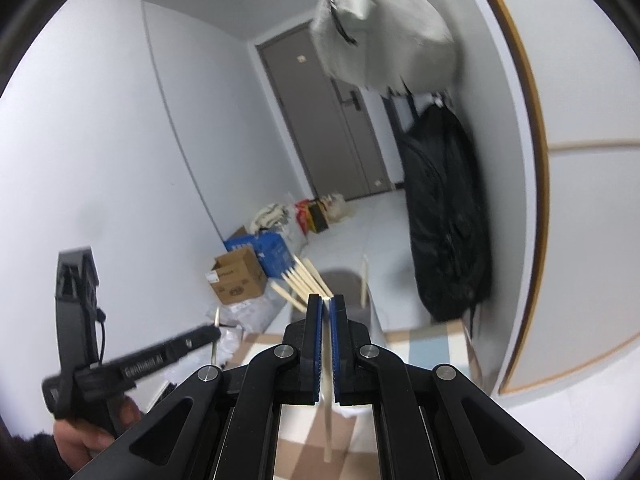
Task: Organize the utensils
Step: 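Raise both held chopsticks over the white holder and release them inside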
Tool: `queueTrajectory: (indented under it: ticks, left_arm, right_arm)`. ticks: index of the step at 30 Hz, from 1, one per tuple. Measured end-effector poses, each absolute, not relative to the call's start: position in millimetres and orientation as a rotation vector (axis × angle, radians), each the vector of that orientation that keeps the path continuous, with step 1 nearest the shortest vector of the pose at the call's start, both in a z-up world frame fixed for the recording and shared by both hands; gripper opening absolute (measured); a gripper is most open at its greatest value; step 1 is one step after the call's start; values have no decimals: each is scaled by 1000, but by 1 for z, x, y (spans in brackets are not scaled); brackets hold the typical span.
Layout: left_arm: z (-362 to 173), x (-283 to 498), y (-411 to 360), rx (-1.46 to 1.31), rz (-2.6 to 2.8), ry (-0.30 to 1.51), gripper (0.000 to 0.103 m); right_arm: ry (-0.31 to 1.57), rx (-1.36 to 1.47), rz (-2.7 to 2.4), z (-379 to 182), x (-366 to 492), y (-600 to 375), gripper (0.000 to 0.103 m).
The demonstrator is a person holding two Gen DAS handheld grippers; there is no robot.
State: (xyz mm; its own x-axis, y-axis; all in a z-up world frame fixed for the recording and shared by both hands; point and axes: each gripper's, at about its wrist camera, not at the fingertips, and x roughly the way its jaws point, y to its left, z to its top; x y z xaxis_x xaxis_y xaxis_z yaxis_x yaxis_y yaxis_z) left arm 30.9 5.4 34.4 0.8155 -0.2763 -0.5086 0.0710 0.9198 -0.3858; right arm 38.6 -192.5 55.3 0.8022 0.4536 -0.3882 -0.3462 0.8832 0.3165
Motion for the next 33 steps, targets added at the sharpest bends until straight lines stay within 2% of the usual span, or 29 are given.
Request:
queueTrajectory:
  ticks: [8, 13, 33]
  left_arm:
    - [90, 73, 0, -392, -230, 377, 1]
    - [104, 93, -10, -364, -233, 284, 1]
    - [49, 133, -1, -304, -194, 204, 1]
  right_arm:
    - [385, 187, 464, 123, 69, -191, 3]
    - [354, 150, 463, 143, 95, -183, 3]
    - [363, 122, 461, 109, 168, -166, 3]
